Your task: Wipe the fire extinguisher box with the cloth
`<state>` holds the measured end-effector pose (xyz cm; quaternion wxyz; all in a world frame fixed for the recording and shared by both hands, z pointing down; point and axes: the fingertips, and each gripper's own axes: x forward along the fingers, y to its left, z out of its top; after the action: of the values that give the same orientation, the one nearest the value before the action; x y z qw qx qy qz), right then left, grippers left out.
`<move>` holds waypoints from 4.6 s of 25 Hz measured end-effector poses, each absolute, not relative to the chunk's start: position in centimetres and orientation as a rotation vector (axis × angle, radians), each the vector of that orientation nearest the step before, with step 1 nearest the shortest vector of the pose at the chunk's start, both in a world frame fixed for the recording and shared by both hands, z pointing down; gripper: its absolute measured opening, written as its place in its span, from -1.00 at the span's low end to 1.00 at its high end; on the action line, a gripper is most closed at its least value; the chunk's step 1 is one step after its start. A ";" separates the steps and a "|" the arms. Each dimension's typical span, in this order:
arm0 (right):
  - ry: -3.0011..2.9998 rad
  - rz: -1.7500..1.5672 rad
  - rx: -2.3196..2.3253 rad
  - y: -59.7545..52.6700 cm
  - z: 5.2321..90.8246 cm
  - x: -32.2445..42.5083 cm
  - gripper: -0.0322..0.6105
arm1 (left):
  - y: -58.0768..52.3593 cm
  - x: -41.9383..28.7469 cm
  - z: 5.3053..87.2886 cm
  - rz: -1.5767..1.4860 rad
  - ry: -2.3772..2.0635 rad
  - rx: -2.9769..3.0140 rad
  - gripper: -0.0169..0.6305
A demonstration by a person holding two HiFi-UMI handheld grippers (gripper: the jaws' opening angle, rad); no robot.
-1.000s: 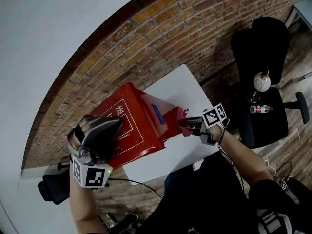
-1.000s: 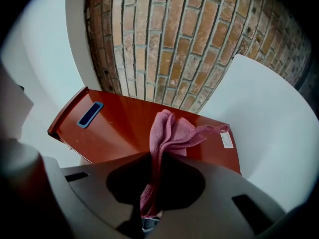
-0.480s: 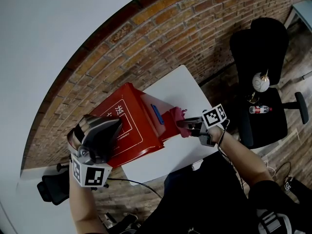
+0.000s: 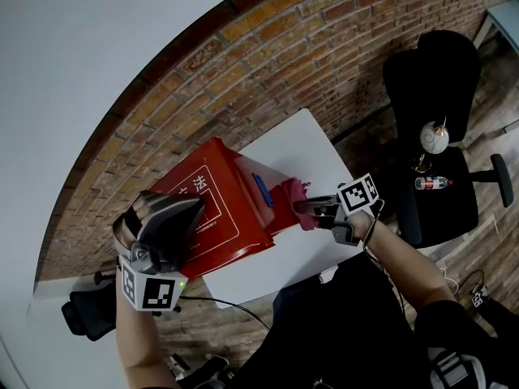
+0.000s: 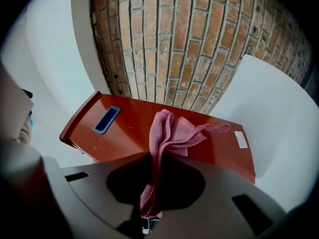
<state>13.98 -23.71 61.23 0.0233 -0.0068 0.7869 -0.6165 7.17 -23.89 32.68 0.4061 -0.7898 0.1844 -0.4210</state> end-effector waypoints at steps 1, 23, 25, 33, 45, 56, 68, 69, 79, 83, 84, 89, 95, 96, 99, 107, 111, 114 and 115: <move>2.434 -1.905 -0.015 -23.7 61.0 14.0 -0.71 | -23.9 7.2 32.7 -1.063 0.465 -1.992 -0.86; 2.382 -1.752 0.165 -23.1 53.3 14.1 -0.71 | -23.9 7.2 32.7 -1.060 0.460 -1.990 -0.86; 2.390 -1.736 0.170 -23.1 52.9 14.2 -0.71 | -23.9 7.2 32.8 -1.062 0.461 -1.992 -0.86; 2.385 -1.706 0.197 -22.9 51.4 14.3 -0.71 | -23.9 7.2 32.8 -1.061 0.463 -1.993 -0.86; 2.364 -1.679 0.236 -22.5 49.0 14.4 -0.71 | -23.9 7.2 32.7 -1.061 0.462 -1.991 -0.86; 2.339 -1.646 0.265 -22.4 46.5 14.5 -0.71 | -23.9 7.2 32.7 -1.061 0.463 -1.993 -0.86; 2.311 -1.578 0.334 -22.2 43.0 14.8 -0.71 | -23.9 7.3 32.7 -1.063 0.464 -1.992 -0.86; 2.308 -1.573 0.339 -22.2 42.7 14.8 -0.71 | -23.9 7.3 32.7 -1.063 0.464 -1.992 -0.86; 2.263 -1.530 0.400 -22.0 39.9 15.0 -0.71 | -23.9 7.3 32.6 -1.059 0.466 -1.992 -0.86; 2.247 -1.511 0.425 -21.9 38.9 15.1 -0.71 | -23.9 7.2 32.7 -1.059 0.466 -1.991 -0.86; 2.246 -1.508 0.428 -21.9 38.8 15.1 -0.71 | -23.9 7.3 32.6 -1.058 0.466 -1.990 -0.86; 2.225 -1.506 0.438 -21.8 38.1 15.2 -0.71 | -23.9 7.3 32.6 -1.055 0.468 -1.990 -0.86; 2.192 -1.502 0.425 -21.8 37.3 15.2 -0.71 | -23.9 7.2 32.7 -1.054 0.467 -1.991 -0.86; 2.188 -1.503 0.414 -21.8 37.3 15.2 -0.71 | -23.9 7.2 32.7 -1.056 0.466 -1.992 -0.86; 2.177 -1.504 0.367 -21.8 37.3 15.4 -0.71 | -23.9 7.3 32.7 -1.063 0.462 -1.994 -0.86; 2.167 -1.449 0.123 -22.3 37.9 16.3 -0.71 | -24.0 7.3 32.9 -1.066 0.460 -1.994 -0.86; 2.144 -1.420 -0.023 -22.5 38.0 17.2 -0.71 | -23.9 7.2 32.8 -1.070 0.462 -1.991 -0.86; 2.127 -1.380 -0.132 -22.2 37.7 17.5 -0.71 | -24.0 7.2 33.0 -1.069 0.459 -1.993 -0.86; 2.117 -1.366 -0.171 -22.1 37.6 17.6 -0.71 | -24.0 7.2 33.0 -1.069 0.458 -1.994 -0.86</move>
<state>17.61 -22.11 37.64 0.3034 -0.0644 0.7989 -0.5153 7.20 -23.98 32.99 0.4049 -0.7898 0.1815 -0.4234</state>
